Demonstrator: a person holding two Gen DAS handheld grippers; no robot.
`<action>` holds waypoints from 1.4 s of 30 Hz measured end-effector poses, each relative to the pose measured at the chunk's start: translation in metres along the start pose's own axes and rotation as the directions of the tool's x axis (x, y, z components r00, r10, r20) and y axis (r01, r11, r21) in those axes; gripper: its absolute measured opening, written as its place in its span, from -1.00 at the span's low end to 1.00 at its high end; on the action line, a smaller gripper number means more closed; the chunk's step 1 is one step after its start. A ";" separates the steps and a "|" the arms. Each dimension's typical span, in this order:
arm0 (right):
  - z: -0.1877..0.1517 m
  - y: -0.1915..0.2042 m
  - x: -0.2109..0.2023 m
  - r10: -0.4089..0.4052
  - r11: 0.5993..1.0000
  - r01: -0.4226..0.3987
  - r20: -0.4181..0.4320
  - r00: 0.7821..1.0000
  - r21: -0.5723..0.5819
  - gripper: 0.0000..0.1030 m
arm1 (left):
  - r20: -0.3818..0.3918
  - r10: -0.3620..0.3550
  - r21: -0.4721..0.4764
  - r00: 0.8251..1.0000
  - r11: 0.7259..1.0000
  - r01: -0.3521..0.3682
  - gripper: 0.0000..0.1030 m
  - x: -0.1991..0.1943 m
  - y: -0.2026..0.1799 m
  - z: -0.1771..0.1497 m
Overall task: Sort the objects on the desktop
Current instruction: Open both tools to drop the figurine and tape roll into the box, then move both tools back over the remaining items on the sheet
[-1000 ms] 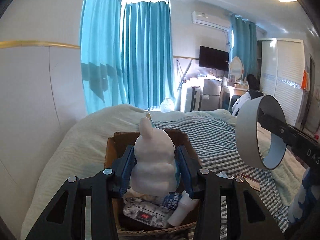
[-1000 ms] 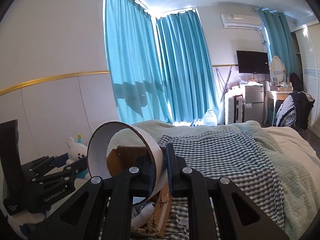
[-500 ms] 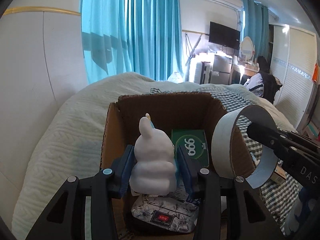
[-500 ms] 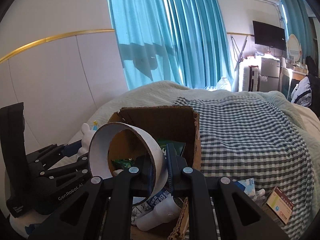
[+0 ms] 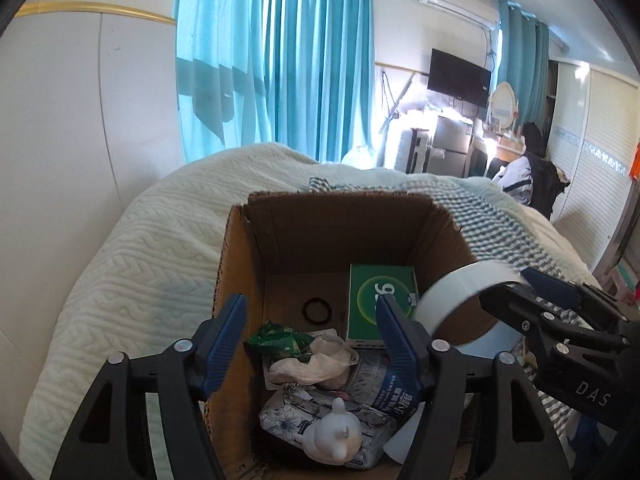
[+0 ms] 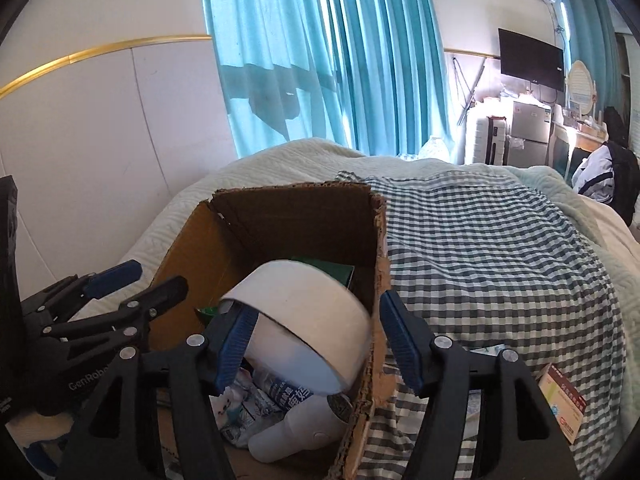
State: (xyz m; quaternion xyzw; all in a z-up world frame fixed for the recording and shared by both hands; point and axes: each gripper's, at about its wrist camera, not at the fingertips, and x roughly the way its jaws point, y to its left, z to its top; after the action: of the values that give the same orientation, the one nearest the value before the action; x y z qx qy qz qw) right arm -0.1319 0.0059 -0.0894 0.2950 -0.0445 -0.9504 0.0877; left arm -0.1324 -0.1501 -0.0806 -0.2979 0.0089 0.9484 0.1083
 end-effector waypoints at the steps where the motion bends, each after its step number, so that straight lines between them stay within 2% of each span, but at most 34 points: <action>1: 0.002 0.000 -0.005 0.006 1.000 -0.006 0.004 1.000 -0.001 0.31 | 0.012 0.000 -0.009 1.000 1.000 0.000 0.43 -0.006 0.002 0.002; 11: 0.022 0.008 -0.053 0.000 1.000 0.000 0.050 0.999 0.009 0.51 | 0.095 0.003 -0.035 0.995 0.999 0.001 0.51 -0.064 0.006 0.024; 20: 0.034 -0.003 -0.131 -0.034 0.999 0.030 0.166 0.985 0.025 0.81 | 0.207 -0.014 -0.004 0.978 1.000 0.015 1.00 -0.133 -0.021 0.038; 24: 0.037 -0.017 -0.172 -0.066 0.997 0.057 0.232 0.970 0.046 0.99 | 0.252 -0.021 0.017 0.968 1.000 0.018 1.00 -0.163 -0.042 0.041; 28: 0.034 -0.032 -0.207 -0.105 0.994 0.094 0.262 0.959 0.055 0.99 | 0.272 -0.010 0.032 0.962 0.999 0.002 1.00 -0.183 -0.066 0.042; 33: 0.029 -0.049 -0.243 -0.142 0.990 0.131 0.295 0.945 0.059 0.99 | 0.301 -0.049 0.043 0.952 0.998 0.037 1.00 -0.204 -0.096 0.039; 38: 0.021 -0.077 -0.271 -0.185 0.982 0.161 0.312 0.932 0.099 0.99 | 0.279 -0.110 0.105 0.954 0.991 0.083 1.00 -0.208 -0.132 0.036; 42: 0.014 -0.101 -0.285 -0.221 0.974 0.196 0.305 0.926 0.112 0.99 | 0.300 -0.150 0.130 0.942 0.985 0.115 1.00 -0.207 -0.161 0.029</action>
State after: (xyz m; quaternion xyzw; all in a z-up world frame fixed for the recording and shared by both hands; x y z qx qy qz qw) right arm 0.0770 0.1604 0.0654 0.1455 -0.0642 -0.9867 -0.0339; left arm 0.0505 -0.0319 0.0680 -0.1396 0.0244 0.9718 0.1882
